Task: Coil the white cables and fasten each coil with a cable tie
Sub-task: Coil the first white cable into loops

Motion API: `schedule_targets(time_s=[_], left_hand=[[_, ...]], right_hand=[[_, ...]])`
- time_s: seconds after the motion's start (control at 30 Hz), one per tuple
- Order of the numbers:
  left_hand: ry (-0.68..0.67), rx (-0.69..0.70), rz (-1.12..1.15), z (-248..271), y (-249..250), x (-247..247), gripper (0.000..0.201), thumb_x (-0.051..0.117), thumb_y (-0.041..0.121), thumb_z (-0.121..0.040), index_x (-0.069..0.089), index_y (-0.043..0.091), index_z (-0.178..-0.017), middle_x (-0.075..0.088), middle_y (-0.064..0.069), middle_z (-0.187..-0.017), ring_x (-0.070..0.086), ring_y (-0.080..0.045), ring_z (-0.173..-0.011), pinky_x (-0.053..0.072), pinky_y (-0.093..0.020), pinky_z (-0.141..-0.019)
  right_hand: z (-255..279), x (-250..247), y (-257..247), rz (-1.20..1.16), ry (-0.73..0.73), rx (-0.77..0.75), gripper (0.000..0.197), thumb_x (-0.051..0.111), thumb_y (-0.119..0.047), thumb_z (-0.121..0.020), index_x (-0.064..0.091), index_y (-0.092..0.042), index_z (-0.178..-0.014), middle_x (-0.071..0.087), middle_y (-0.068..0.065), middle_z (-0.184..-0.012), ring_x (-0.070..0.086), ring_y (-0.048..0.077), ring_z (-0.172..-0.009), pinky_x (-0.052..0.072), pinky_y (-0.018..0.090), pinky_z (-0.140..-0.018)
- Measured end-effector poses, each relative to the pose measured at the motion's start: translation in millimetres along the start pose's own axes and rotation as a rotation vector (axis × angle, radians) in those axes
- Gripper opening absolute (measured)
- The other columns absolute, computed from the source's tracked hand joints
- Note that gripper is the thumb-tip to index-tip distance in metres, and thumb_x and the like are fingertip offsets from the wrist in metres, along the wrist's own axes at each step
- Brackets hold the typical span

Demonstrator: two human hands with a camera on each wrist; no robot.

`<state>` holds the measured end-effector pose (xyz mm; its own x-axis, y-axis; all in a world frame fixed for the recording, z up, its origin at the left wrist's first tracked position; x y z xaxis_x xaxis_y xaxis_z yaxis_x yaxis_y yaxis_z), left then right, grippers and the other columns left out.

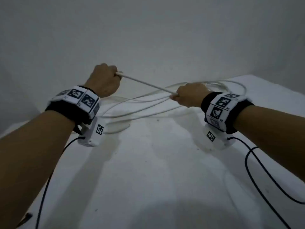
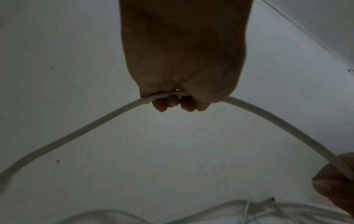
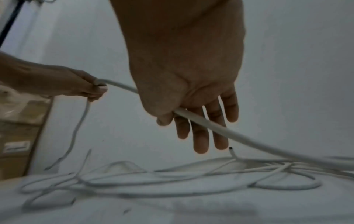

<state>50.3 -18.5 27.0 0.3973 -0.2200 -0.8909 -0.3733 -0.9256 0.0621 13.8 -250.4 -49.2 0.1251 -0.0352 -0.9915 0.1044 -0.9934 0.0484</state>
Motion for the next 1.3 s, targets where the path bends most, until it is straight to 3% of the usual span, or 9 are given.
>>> schedule_targets(time_s=[0.2,0.43,0.53,0.63,0.8,0.93,1.1,1.2,1.3], left_hand=[[0.222,-0.153,0.207,-12.4,21.5,-91.4,0.048,0.050,0.045,-0.090,0.055,-0.001,-0.099,0.053,-0.030,-0.112,0.047,-0.043,-0.106,0.037,-0.044,-0.085],[0.365,-0.334,0.408,10.7,49.6,-178.1,0.058,0.036,0.051,-0.094,0.045,0.004,-0.128,0.049,-0.019,-0.134,0.046,-0.036,-0.121,0.036,-0.046,-0.102],[0.279,-0.398,0.542,30.2,60.6,-179.7,0.053,0.037,0.048,-0.095,0.051,0.008,-0.128,0.057,-0.014,-0.118,0.056,-0.032,-0.100,0.049,-0.041,-0.082],[0.077,-0.381,0.781,58.1,75.3,-164.4,0.022,0.047,0.028,-0.094,0.057,0.008,-0.093,0.053,-0.008,-0.077,0.051,-0.025,-0.055,0.047,-0.030,-0.048],[-0.158,-0.206,1.113,98.1,103.2,-130.1,0.019,0.052,0.028,-0.094,0.050,0.014,-0.081,0.038,0.002,-0.053,0.038,-0.014,-0.040,0.037,-0.023,-0.039],[-0.112,-0.332,1.273,121.0,92.4,-96.4,0.028,0.046,0.031,-0.098,0.047,0.015,-0.076,0.027,0.007,-0.048,0.022,-0.009,-0.038,0.021,-0.016,-0.036],[0.006,-0.489,1.309,157.5,74.1,-46.6,0.029,0.047,0.028,-0.100,0.048,0.013,-0.076,0.030,0.010,-0.040,0.022,-0.006,-0.032,0.018,-0.013,-0.038],[0.026,-0.540,1.321,178.4,66.0,-24.0,0.025,0.046,0.027,-0.100,0.055,0.011,-0.085,0.030,0.010,-0.040,0.022,-0.006,-0.033,0.017,-0.014,-0.039],[0.014,-0.591,1.340,199.8,58.6,-8.5,0.023,0.045,0.027,-0.100,0.061,0.011,-0.094,0.029,0.010,-0.043,0.022,-0.007,-0.035,0.017,-0.016,-0.039]], right_hand=[[15.9,-81.0,63.0,-0.281,0.372,0.290,0.043,0.038,-0.046,-0.097,0.054,-0.009,-0.083,0.054,0.008,-0.078,0.052,0.026,-0.070,0.036,0.030,-0.064],[60.5,-131.3,94.1,-0.888,0.414,0.412,0.059,0.035,-0.056,-0.094,0.060,-0.004,-0.090,0.066,0.013,-0.083,0.064,0.028,-0.070,0.050,0.025,-0.057],[77.3,-144.5,71.4,-1.191,0.408,0.341,0.042,0.039,-0.046,-0.097,0.046,-0.012,-0.073,0.048,0.004,-0.061,0.045,0.018,-0.047,0.037,0.018,-0.042],[94.2,-146.5,60.3,-1.311,0.361,0.320,0.039,0.045,-0.037,-0.097,0.039,-0.015,-0.066,0.034,0.001,-0.056,0.030,0.015,-0.044,0.029,0.021,-0.045],[121.1,-132.4,45.2,-1.166,0.159,0.287,0.031,0.058,-0.028,-0.092,0.043,-0.011,-0.071,0.034,0.001,-0.058,0.030,0.014,-0.046,0.025,0.023,-0.046],[142.1,-112.9,35.8,-1.152,0.042,0.239,0.028,0.067,-0.030,-0.086,0.050,-0.009,-0.079,0.043,0.005,-0.068,0.040,0.015,-0.057,0.033,0.026,-0.051],[177.1,-83.9,11.5,-0.402,0.246,0.112,0.064,0.071,-0.038,-0.078,0.040,-0.017,-0.131,0.048,0.013,-0.126,0.050,0.029,-0.111,0.041,0.038,-0.091],[211.2,-67.2,-27.1,-0.276,0.388,-0.043,0.070,0.064,-0.041,-0.082,0.032,-0.019,-0.141,0.044,0.007,-0.137,0.044,0.028,-0.123,0.034,0.038,-0.097],[227.5,-15.4,-54.5,-0.310,-0.076,-0.121,0.062,0.053,-0.053,-0.087,0.038,-0.019,-0.136,0.054,0.003,-0.130,0.052,0.024,-0.116,0.039,0.035,-0.094]])
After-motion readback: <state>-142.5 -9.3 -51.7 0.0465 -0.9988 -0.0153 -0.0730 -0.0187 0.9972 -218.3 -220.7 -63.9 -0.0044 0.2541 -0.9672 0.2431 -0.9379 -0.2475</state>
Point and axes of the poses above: each hand's wrist, its own z-axis away from the middle knuckle, its own x-axis out of the palm, y = z × x, the point moved 6 cm from there along -z, towards the middle knuckle
